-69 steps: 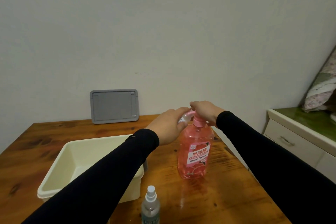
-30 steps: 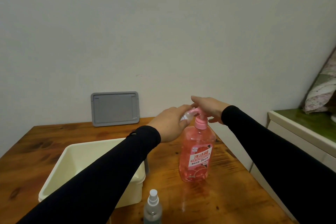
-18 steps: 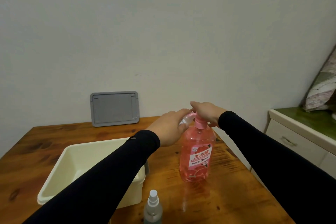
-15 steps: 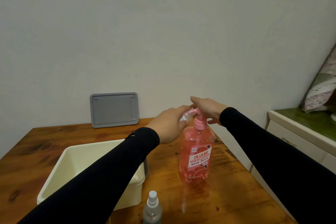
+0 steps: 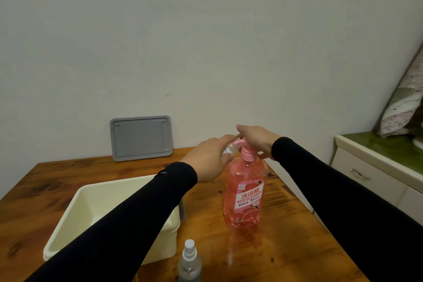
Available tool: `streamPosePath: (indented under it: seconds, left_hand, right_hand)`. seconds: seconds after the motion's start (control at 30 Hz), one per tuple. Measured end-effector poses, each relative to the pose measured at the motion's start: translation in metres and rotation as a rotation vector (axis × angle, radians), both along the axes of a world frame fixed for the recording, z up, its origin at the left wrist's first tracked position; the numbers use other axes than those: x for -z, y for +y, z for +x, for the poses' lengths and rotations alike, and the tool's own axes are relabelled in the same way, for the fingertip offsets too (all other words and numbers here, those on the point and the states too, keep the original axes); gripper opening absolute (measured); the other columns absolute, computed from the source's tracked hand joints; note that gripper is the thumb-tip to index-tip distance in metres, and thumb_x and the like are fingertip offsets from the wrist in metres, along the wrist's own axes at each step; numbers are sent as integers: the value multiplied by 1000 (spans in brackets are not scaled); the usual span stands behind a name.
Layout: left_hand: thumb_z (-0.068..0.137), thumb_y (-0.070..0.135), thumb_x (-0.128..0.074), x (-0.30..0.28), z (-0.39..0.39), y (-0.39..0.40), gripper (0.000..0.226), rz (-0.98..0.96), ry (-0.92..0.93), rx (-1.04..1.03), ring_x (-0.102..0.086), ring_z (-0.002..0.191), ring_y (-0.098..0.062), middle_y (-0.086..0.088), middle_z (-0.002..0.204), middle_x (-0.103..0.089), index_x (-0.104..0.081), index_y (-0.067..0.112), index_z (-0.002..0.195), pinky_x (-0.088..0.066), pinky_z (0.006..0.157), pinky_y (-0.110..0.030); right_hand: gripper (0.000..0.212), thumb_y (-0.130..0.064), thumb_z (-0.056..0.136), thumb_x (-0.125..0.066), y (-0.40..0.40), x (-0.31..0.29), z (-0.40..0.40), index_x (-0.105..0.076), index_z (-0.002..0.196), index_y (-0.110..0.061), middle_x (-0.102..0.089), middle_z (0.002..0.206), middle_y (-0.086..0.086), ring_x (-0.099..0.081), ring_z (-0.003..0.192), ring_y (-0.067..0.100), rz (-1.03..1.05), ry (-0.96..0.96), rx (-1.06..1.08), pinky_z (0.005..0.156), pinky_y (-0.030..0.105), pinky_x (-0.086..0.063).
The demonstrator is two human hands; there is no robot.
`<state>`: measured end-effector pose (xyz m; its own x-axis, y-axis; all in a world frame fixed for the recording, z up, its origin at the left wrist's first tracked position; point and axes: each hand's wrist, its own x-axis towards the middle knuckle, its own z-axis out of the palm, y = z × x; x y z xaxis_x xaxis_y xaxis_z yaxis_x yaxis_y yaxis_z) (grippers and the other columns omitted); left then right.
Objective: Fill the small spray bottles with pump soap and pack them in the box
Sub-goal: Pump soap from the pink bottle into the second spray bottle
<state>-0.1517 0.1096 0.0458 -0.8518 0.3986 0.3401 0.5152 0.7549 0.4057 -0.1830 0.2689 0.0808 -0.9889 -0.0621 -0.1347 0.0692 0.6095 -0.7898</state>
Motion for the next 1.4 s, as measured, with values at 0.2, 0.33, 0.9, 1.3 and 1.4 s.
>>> streamPosePath:
  seconds: [0.2, 0.33, 0.9, 1.3, 1.4]
  left_hand:
    - [98, 36, -44, -4, -1, -1, 48, 23, 27, -4, -51, 113, -20, -4, 132, -52, -28, 35, 143, -34, 83, -24]
    - [99, 36, -43, 6, 1, 0, 49, 20, 3, 4, -49, 118, -20, -4, 137, -49, -27, 33, 144, -33, 85, -22]
    - [98, 36, -44, 6, -1, 0, 47, 14, 3, 12, -51, 114, -20, -4, 134, -52, -28, 35, 143, -36, 83, -23]
    - [98, 36, -44, -6, 0, -1, 48, 12, 18, 6, -52, 112, -20, -5, 132, -53, -29, 32, 143, -36, 82, -24]
    - [99, 36, -44, 1, 0, 0, 48, -3, 4, 2, -51, 115, -20, -5, 135, -51, -28, 32, 144, -36, 83, -23]
  right_hand:
    - [46, -46, 96, -30, -2, -9, 1, -57, 116, -14, -60, 117, 8, -55, 102, 25, -15, 24, 17, 87, 39, -41]
    - [26, -22, 99, -31, -3, 5, 1, -53, 101, -8, -58, 110, 12, -53, 82, 19, 99, 73, -39, 62, 27, -38]
    - [28, -28, 100, -28, -3, 5, 2, -51, 101, -13, -57, 112, 9, -53, 84, 18, 77, 87, -37, 63, 26, -37]
    - [46, -45, 97, -30, -1, -6, 0, -58, 112, -12, -61, 115, 8, -55, 95, 22, -17, 33, 4, 81, 35, -38]
    - [30, -27, 100, -30, -4, 3, 2, -53, 109, -9, -57, 112, 9, -52, 86, 19, 83, 98, -46, 68, 27, -37]
